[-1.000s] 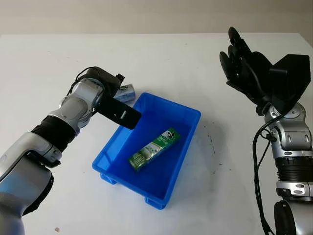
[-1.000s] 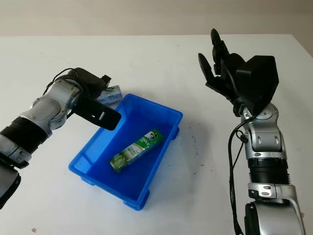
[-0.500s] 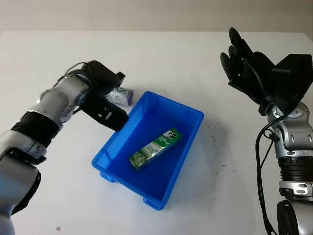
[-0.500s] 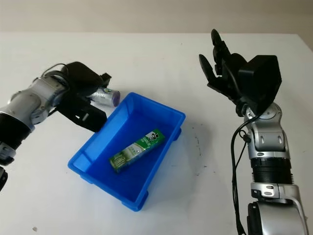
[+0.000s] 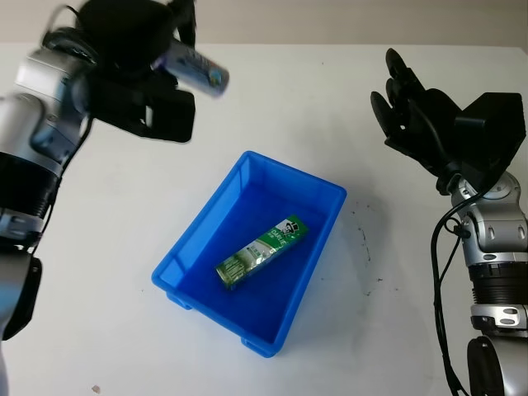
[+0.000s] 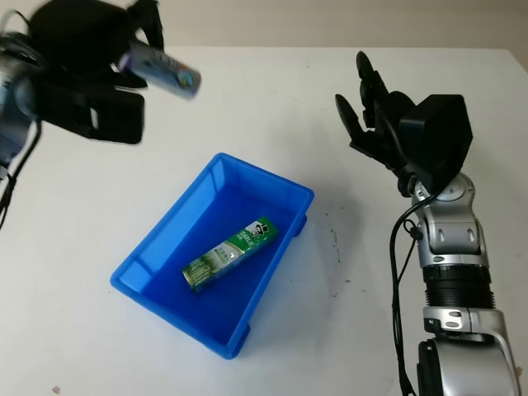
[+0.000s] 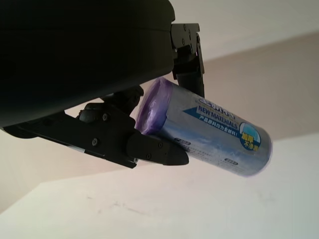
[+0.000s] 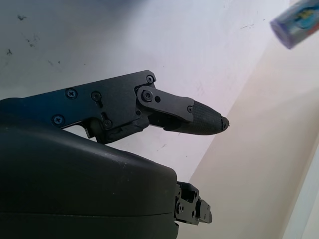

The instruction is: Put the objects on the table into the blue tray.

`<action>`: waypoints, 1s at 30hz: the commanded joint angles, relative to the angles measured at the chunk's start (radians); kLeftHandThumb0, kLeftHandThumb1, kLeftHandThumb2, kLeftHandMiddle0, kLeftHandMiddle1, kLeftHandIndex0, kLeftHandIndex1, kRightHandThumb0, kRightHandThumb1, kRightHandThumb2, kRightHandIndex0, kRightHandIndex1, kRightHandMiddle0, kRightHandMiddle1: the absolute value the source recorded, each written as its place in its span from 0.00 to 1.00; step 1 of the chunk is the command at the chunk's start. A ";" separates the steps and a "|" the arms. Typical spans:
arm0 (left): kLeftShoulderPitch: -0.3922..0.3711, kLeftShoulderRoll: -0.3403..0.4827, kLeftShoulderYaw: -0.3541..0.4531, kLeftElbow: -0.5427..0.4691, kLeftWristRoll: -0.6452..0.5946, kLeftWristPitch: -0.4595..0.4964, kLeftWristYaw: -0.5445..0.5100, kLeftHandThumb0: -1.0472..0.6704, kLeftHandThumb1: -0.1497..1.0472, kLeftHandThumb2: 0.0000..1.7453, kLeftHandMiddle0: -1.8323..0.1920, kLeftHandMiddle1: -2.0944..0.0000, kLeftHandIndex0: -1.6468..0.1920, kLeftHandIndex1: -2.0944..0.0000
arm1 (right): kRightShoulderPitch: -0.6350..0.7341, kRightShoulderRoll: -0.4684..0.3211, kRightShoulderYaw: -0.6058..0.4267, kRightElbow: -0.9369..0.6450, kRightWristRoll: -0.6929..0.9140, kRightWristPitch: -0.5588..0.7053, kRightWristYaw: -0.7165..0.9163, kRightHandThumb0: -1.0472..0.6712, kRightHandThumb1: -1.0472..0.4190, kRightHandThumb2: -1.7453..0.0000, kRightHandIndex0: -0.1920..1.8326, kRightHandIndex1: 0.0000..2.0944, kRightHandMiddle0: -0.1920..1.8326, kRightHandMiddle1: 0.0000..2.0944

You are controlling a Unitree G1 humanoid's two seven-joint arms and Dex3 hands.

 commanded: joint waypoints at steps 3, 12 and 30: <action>0.019 0.034 0.091 -0.096 -0.100 0.011 -0.049 0.44 1.00 0.20 0.42 0.00 0.58 0.00 | -0.005 -0.014 -0.010 0.002 0.008 -0.012 0.005 0.29 0.00 0.65 0.00 0.00 0.00 0.00; 0.216 0.044 0.228 -0.659 -0.342 0.351 -0.439 0.46 1.00 0.21 0.48 0.00 0.63 0.00 | -0.005 -0.015 -0.009 -0.003 0.008 -0.007 0.002 0.29 0.00 0.65 0.00 0.00 0.00 0.00; 0.586 0.145 0.199 -1.061 -0.480 0.563 -0.653 0.45 1.00 0.25 0.37 0.00 0.53 0.00 | -0.005 -0.016 0.002 0.003 -0.002 -0.026 0.007 0.30 0.00 0.64 0.00 0.00 0.00 0.00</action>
